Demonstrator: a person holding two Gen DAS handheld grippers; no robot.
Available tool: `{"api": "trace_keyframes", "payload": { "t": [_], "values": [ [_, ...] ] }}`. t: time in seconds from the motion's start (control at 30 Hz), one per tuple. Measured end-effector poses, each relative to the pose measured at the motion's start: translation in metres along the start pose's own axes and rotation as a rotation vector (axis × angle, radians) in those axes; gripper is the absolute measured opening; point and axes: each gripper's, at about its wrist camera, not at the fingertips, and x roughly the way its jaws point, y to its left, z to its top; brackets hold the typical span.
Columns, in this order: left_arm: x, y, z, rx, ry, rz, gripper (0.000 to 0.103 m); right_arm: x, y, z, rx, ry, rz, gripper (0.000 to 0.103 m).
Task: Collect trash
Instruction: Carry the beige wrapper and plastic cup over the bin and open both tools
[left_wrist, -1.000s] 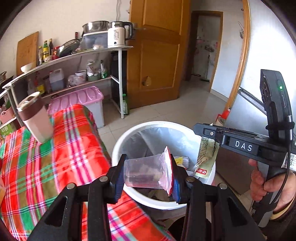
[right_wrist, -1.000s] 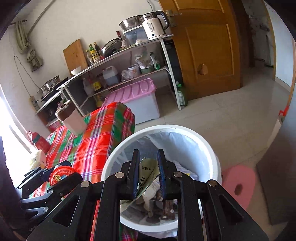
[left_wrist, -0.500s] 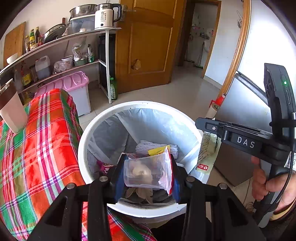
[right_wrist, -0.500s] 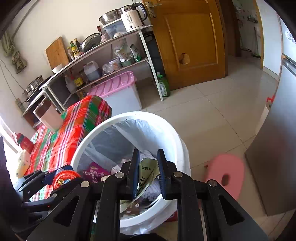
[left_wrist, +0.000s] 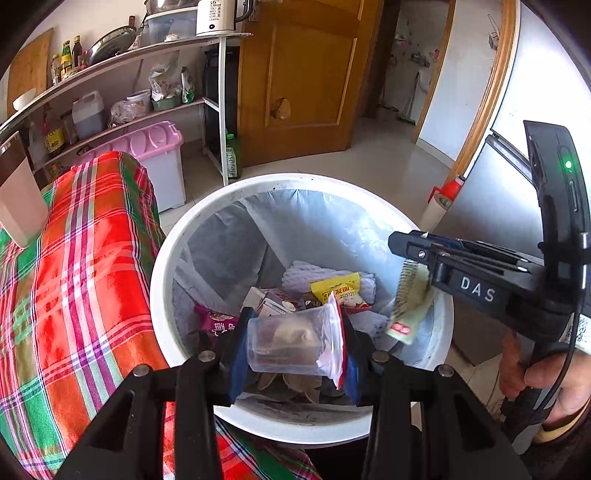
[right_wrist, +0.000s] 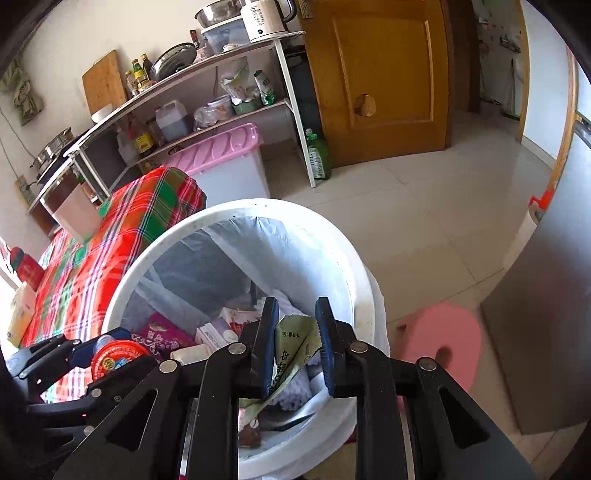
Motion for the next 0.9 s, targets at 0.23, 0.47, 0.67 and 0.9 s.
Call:
{"api": "trace_keyframes", "payload": {
  "t": [0.23,0.47,0.67,0.9],
  "values": [
    [0.002,0.003,-0.001,-0.013,0.011,0.010,0.050,0.005,0.002,-0.001,-0.014,0.007,-0.013,0.025],
    [-0.006,0.003,0.000,-0.021,-0.004,0.009,0.065,-0.004,0.001,-0.001,0.001,-0.013,0.011,0.043],
    [-0.020,0.007,-0.003,-0.035,-0.029,0.016,0.069,-0.014,0.007,-0.004,0.002,-0.030,0.015,0.048],
    [-0.037,0.012,-0.012,-0.043,-0.056,0.055,0.075,-0.037,0.023,-0.016,-0.035,-0.088,-0.055,0.050]
  ]
}}
